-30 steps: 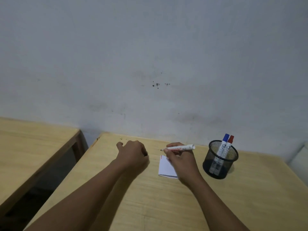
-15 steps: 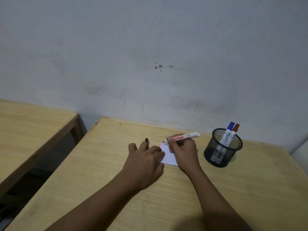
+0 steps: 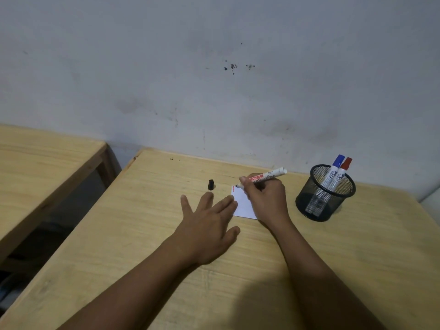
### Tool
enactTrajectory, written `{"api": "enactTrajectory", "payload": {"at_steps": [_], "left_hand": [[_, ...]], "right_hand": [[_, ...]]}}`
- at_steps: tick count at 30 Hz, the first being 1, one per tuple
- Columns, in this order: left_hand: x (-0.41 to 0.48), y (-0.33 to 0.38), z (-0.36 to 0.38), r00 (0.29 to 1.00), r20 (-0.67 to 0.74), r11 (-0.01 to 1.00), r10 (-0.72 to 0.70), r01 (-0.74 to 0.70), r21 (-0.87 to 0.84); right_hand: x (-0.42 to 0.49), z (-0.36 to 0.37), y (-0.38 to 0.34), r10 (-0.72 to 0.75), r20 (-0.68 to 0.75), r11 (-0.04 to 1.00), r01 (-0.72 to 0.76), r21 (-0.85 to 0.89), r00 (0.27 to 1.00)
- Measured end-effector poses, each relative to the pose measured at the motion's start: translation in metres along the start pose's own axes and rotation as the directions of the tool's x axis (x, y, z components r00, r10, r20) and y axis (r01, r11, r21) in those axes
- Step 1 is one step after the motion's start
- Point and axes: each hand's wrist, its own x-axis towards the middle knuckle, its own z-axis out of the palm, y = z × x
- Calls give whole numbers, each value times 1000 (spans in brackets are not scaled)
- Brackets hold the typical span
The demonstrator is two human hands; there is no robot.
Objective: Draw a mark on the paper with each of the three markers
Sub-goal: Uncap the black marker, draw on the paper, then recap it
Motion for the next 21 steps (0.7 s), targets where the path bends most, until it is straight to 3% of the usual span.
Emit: {"api": "enactTrajectory", "payload": {"at_steps": [13,21], "left_hand": [[2,0,0,1000,2,999,-14,14,-38],[1,1,1,1000,-20,999,-18,17,-30]], "right_hand": [[-2,0,-3,-14,31,998,16,-66,999],[-2,0,-1,-12,6,1000,12,-14,1000]]}}
